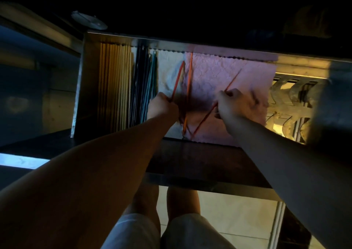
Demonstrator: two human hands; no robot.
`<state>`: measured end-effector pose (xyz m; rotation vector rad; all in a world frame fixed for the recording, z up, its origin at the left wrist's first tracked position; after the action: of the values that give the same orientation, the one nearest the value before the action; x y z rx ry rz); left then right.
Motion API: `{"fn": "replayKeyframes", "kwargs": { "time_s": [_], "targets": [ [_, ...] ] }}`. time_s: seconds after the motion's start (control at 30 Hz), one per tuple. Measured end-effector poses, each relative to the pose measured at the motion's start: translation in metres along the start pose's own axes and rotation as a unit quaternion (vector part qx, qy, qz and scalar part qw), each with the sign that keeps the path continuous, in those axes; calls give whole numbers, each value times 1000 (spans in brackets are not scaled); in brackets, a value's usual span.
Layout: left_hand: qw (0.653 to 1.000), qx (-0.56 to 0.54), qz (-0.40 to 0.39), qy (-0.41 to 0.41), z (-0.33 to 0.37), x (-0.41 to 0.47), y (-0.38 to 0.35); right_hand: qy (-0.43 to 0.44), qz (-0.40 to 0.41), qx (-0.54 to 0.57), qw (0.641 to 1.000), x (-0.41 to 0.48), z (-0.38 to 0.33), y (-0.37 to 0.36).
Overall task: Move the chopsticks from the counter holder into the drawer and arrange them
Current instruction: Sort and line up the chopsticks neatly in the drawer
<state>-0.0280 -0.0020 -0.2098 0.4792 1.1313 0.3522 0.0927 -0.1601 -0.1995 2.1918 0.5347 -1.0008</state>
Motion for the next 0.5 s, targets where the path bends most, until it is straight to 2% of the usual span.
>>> {"fn": "replayKeyframes", "kwargs": {
  "time_s": [0.13,0.27,0.5],
  "targets": [
    [1000,-8,9,6,-15,4,17,72,-35,-12,997,-8,-17,-34],
    [999,1,-36,13,-29,11,27,90,-93,4,992,-5,-32,-79],
    [998,8,-60,21,-35,16,32,136,-151,-133,970,-6,-54,-119]
  ]
}}
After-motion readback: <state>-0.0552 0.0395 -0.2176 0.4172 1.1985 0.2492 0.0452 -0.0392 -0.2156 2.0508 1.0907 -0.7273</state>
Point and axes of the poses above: each hand's wrist, its own x-axis towards the middle knuckle, its own y-axis out of the back of the hand, z = x × y, the point moved 3 cm from there along x, towards the middle knuckle, and after that the axes turned 13 degrees about -z, right-handed, at the moved point
